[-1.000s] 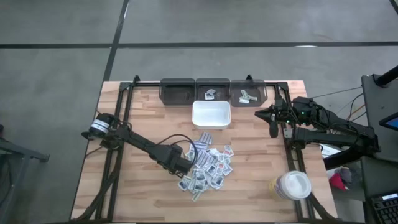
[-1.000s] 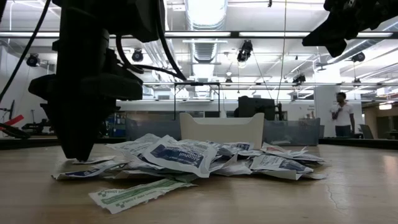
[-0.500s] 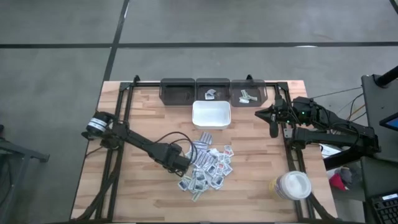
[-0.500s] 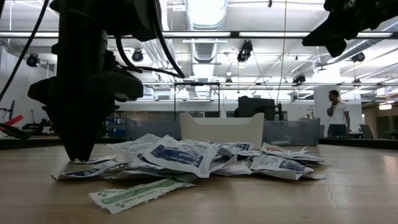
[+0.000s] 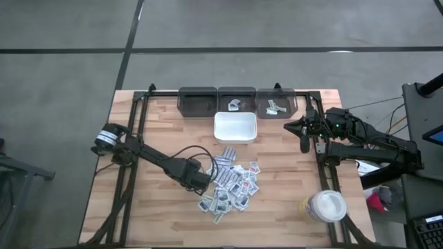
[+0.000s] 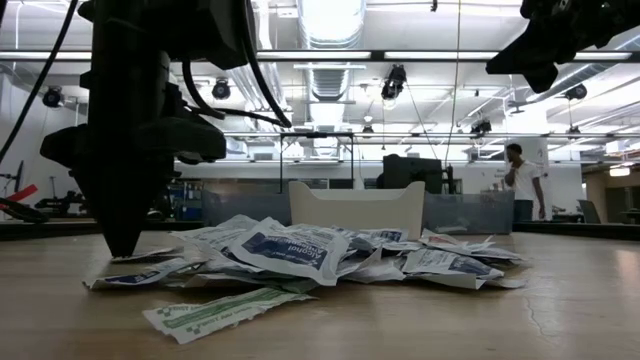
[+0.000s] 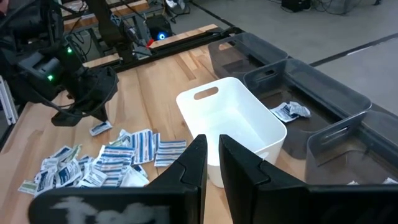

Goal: Pick & Place First Aid Supplies
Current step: Put the blue alcohol pad into the middle gray bin

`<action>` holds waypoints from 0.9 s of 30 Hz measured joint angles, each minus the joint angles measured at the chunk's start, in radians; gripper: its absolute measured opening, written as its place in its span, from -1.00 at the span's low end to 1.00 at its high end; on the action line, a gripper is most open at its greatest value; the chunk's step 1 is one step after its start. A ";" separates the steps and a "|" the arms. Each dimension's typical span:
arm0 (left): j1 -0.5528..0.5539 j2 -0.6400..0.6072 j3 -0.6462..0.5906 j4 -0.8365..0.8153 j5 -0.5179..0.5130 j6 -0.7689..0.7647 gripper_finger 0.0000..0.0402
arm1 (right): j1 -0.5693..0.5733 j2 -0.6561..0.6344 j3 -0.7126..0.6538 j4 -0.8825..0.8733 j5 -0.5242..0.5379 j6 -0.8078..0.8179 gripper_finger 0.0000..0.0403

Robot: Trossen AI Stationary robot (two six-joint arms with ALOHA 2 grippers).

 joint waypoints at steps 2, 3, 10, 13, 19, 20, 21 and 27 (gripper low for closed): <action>0.000 0.001 0.002 -0.002 0.000 0.002 -1.00 | 0.000 0.000 0.000 0.000 0.000 0.000 -0.81; 0.000 0.001 0.004 -0.004 -0.002 0.003 -1.00 | 0.000 0.000 0.000 0.000 0.000 0.000 -0.81; -0.003 0.004 0.053 -0.106 -0.054 0.005 -1.00 | 0.000 0.000 0.000 0.000 0.000 -0.004 -0.81; 0.000 0.005 0.047 -0.197 -0.090 0.006 -1.00 | 0.000 0.000 0.000 0.000 0.000 -0.004 -0.81; 0.000 0.008 0.056 -0.319 -0.094 -0.022 -1.00 | 0.000 0.001 0.000 -0.001 0.000 -0.004 -0.81; 0.000 0.008 0.064 -0.325 -0.093 -0.022 -1.00 | 0.000 0.001 0.000 -0.001 0.000 -0.004 -0.81; 0.000 0.007 0.072 -0.320 -0.093 -0.020 -1.00 | 0.000 0.001 0.000 0.000 0.000 -0.004 -0.81; 0.000 0.006 0.135 -0.320 -0.107 -0.012 -1.00 | 0.000 0.001 0.000 0.000 0.000 -0.004 -0.81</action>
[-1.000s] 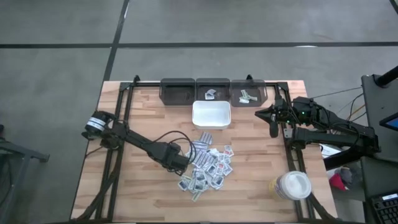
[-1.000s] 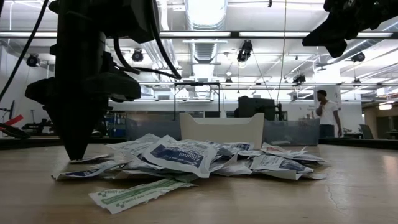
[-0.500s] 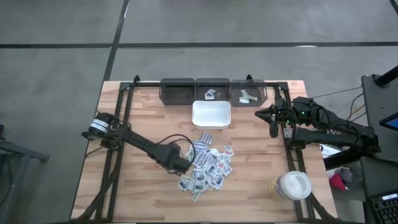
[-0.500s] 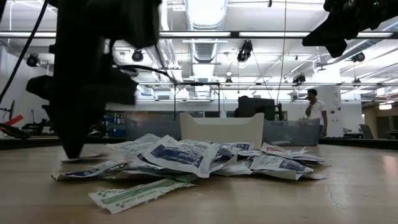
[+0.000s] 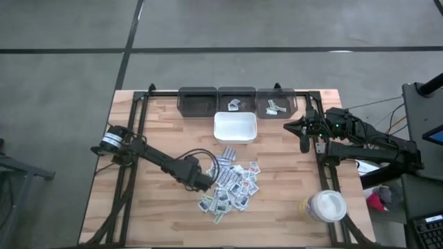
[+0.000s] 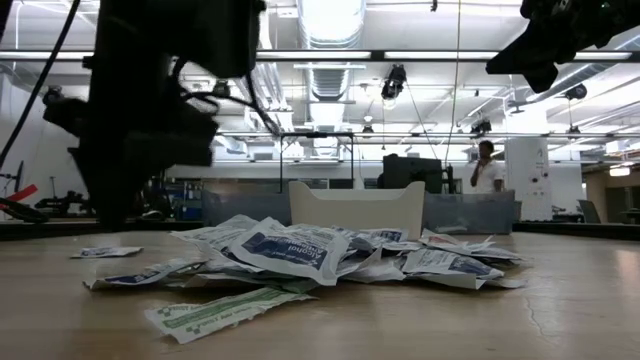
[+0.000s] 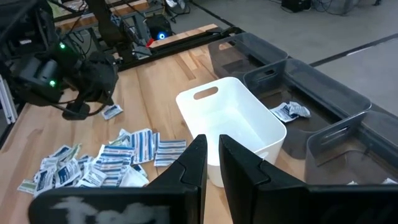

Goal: Pick & Place First Aid Supplies
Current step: Put the blue alcohol pad into the middle gray bin

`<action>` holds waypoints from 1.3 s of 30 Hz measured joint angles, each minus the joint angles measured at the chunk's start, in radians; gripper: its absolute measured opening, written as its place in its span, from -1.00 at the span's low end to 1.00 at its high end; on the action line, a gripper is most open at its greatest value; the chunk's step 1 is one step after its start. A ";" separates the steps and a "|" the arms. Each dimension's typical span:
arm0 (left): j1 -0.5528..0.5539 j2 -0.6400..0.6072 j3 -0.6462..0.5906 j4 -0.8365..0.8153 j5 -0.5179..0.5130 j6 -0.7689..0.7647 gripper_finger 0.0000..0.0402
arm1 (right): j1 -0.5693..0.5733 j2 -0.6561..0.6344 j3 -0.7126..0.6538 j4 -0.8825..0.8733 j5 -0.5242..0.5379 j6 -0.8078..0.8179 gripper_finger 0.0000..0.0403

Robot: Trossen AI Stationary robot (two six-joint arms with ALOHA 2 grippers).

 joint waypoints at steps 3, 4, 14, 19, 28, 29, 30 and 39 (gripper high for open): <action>0.000 -0.001 0.027 0.003 -0.013 0.007 -1.00 | 0.000 0.000 0.000 0.000 0.000 0.000 -0.81; 0.000 -0.001 0.032 0.011 -0.015 0.021 -1.00 | 0.000 0.000 0.000 0.000 0.000 0.000 -0.81; 0.000 -0.002 0.027 0.082 -0.009 0.037 -0.53 | 0.000 0.000 0.000 0.000 0.000 0.000 -0.81; -0.001 -0.002 0.027 0.083 0.008 0.038 -0.32 | 0.000 0.000 0.000 0.000 0.000 -0.001 -0.81; -0.001 -0.002 0.026 0.093 0.012 0.100 -0.29 | 0.000 0.000 0.000 0.000 0.000 0.000 -0.81; -0.001 -0.002 0.025 0.094 0.012 0.101 -0.29 | 0.000 0.000 0.000 0.000 0.000 0.000 -0.81; -0.001 -0.002 0.025 0.094 0.012 0.101 -0.29 | 0.000 0.000 0.000 0.000 0.000 0.000 -0.81; -0.003 -0.002 -0.034 0.177 0.035 0.102 -0.29 | 0.000 0.000 0.000 0.000 0.000 0.001 -0.81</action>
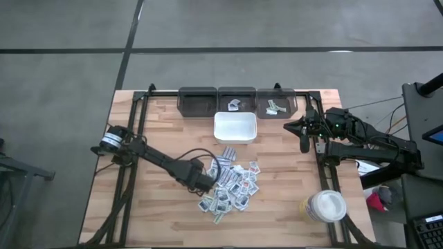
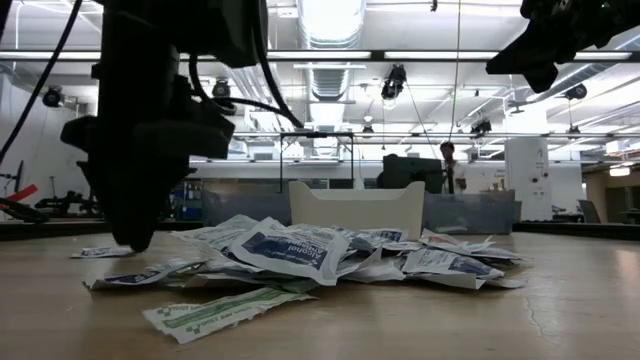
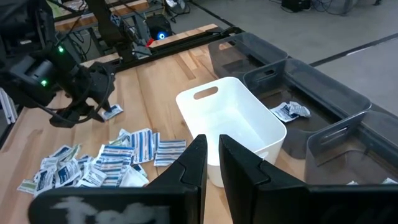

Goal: Pick & Place First Aid Supplies
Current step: Put the blue alcohol pad into the middle gray bin

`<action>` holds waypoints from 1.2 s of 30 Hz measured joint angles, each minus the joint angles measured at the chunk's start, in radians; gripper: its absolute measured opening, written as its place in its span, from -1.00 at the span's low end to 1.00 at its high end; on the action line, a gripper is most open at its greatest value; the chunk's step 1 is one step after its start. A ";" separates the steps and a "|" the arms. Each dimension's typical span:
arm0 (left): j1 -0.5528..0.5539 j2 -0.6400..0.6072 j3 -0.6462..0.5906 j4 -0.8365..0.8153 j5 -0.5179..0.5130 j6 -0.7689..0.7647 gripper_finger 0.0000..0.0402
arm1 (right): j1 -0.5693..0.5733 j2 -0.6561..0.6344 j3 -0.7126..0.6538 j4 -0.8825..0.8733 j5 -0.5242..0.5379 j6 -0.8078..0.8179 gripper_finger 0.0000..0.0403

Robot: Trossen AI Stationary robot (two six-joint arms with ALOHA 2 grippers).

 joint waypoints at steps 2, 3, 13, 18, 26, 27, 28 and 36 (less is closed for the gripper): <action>0.000 0.000 -0.023 0.026 0.001 0.000 -0.29 | 0.000 0.000 0.000 0.000 0.000 0.000 -0.81; 0.000 -0.001 -0.032 0.041 0.001 0.000 -0.29 | 0.000 0.000 0.000 0.000 0.000 0.000 -0.81; -0.001 -0.005 -0.101 0.084 0.009 -0.013 -0.33 | 0.000 -0.001 0.000 0.000 0.000 0.003 -0.81; -0.002 -0.003 -0.108 0.085 -0.002 -0.010 -0.55 | 0.000 -0.001 0.000 0.000 0.000 0.003 -0.81; -0.002 -0.002 -0.109 0.090 -0.014 0.008 -0.91 | 0.000 -0.001 0.000 0.000 0.000 0.003 -0.81; -0.002 -0.002 -0.109 0.092 -0.016 0.008 -0.94 | 0.000 -0.001 0.000 0.000 0.000 0.003 -0.81; -0.002 -0.002 -0.109 0.092 -0.016 0.011 -0.97 | 0.000 -0.001 0.000 0.000 0.000 0.003 -0.81; 0.000 -0.004 -0.022 0.054 -0.008 0.078 -1.00 | 0.000 0.000 0.000 0.000 0.000 0.001 -0.81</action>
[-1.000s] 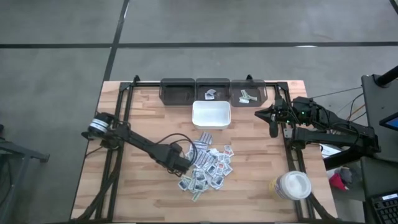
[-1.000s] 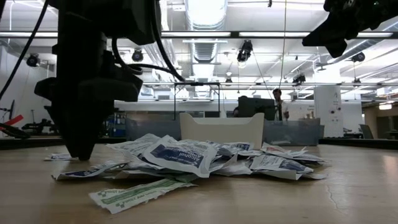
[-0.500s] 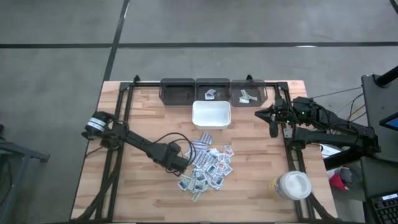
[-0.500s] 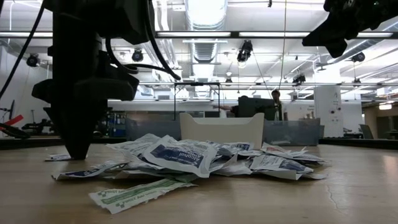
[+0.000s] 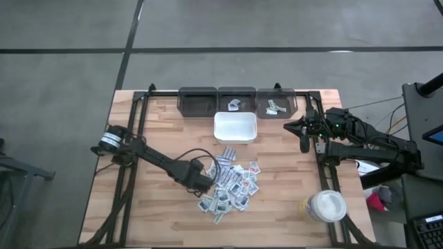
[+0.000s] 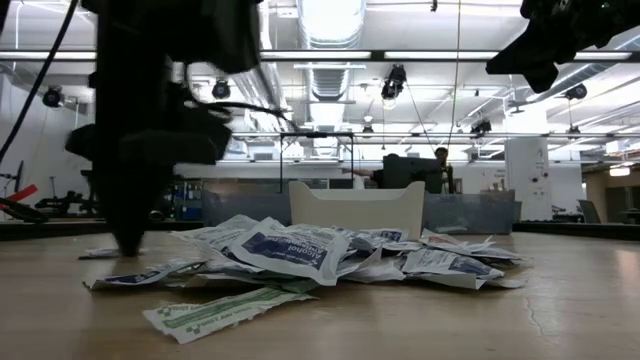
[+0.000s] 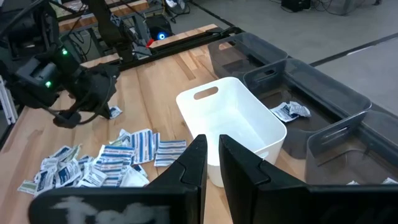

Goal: Pick & Place First Aid Supplies
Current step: Put the blue alcohol pad into the middle gray bin

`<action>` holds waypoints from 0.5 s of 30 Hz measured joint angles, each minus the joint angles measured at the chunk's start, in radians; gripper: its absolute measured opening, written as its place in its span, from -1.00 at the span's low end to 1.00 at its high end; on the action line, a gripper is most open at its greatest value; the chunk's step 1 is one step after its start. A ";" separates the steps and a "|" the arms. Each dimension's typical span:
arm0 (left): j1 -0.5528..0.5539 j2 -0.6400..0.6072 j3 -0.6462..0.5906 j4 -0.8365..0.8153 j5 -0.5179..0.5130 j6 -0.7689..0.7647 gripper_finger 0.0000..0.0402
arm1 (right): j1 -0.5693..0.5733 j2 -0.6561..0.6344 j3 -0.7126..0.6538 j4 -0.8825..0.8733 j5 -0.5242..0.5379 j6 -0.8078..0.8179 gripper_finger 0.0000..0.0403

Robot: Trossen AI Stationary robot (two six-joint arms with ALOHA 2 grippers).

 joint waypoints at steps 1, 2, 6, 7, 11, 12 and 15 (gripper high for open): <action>0.000 0.000 0.025 0.004 -0.001 0.018 -1.00 | 0.000 0.000 0.000 0.000 0.000 -0.001 -0.81; 0.000 -0.007 0.053 -0.006 -0.018 0.036 -1.00 | 0.000 0.000 0.000 0.000 0.000 -0.001 -0.81; 0.001 -0.063 0.157 -0.103 -0.138 0.088 -1.00 | 0.000 0.000 0.000 0.000 0.000 -0.001 -0.81; 0.004 -0.071 0.184 -0.148 -0.174 0.089 -1.00 | 0.000 0.000 0.000 0.000 0.000 -0.001 -0.81; 0.007 -0.098 0.324 -0.373 -0.350 0.099 -1.00 | 0.000 0.000 0.000 0.000 0.000 -0.002 -0.81; 0.007 -0.106 0.365 -0.413 -0.413 0.116 -1.00 | 0.000 0.000 0.000 0.000 0.000 -0.002 -0.81; 0.018 -0.109 0.473 -0.465 -0.610 0.235 -1.00 | 0.000 0.000 0.000 0.000 0.000 -0.002 -0.81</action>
